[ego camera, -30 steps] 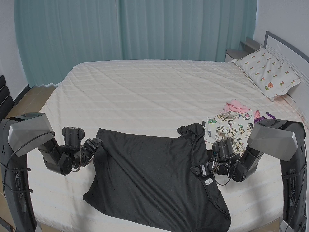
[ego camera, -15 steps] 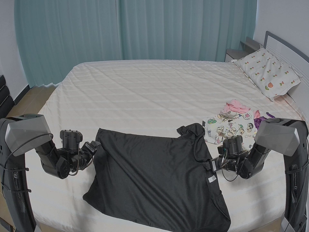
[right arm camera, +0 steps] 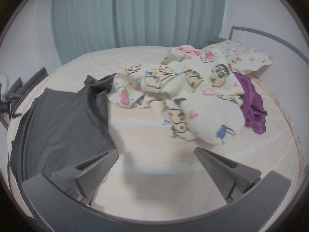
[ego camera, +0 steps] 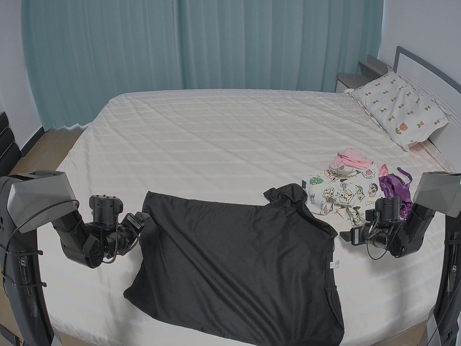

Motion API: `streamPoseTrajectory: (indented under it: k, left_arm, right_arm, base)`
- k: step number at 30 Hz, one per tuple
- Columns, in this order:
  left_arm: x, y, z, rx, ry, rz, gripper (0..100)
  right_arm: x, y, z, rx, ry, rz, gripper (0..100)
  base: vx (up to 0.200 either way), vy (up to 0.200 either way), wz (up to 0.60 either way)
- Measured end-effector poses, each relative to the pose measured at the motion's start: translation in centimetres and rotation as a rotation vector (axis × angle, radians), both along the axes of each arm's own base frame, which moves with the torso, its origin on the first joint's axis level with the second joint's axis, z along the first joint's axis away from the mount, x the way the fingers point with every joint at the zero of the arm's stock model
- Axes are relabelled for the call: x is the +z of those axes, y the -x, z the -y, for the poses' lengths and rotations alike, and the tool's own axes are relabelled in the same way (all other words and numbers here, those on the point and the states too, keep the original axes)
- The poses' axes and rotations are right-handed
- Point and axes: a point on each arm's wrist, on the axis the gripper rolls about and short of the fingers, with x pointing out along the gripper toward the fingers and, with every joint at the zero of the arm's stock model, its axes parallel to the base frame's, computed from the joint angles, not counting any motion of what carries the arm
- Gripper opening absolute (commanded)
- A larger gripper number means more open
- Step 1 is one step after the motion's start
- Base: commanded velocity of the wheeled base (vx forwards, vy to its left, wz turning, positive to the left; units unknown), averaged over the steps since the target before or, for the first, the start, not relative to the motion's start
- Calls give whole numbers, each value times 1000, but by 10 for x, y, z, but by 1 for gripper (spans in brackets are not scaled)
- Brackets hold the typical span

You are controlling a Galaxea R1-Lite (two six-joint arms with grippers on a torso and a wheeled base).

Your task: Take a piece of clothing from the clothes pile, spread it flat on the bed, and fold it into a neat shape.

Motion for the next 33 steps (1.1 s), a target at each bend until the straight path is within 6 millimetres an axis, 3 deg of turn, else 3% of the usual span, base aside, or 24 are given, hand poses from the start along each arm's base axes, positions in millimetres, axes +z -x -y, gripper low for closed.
streamPoseTrajectory:
  k: [5, 12, 19, 33]
  left_arm:
    - [-1, 2, 0, -1, -1, -6, 100]
    - [0, 3, 1, -3, 0, -7, 100]
    - [0, 4, 1, -3, 1, -10, 100]
    - [-1, 8, 1, 1, 6, -22, 100]
  right_arm:
    - [2, -1, 24, -75, -88, 14, 100]
    - [10, -1, 16, -103, -291, 21, 100]
    - [20, -19, -29, -3, -363, 65, 100]
    - [25, -89, -110, 97, -379, 125, 100]
  base:
    - [0, 0, 0]
    - [0, 0, 0]
    - [0, 0, 0]
    - [0, 0, 0]
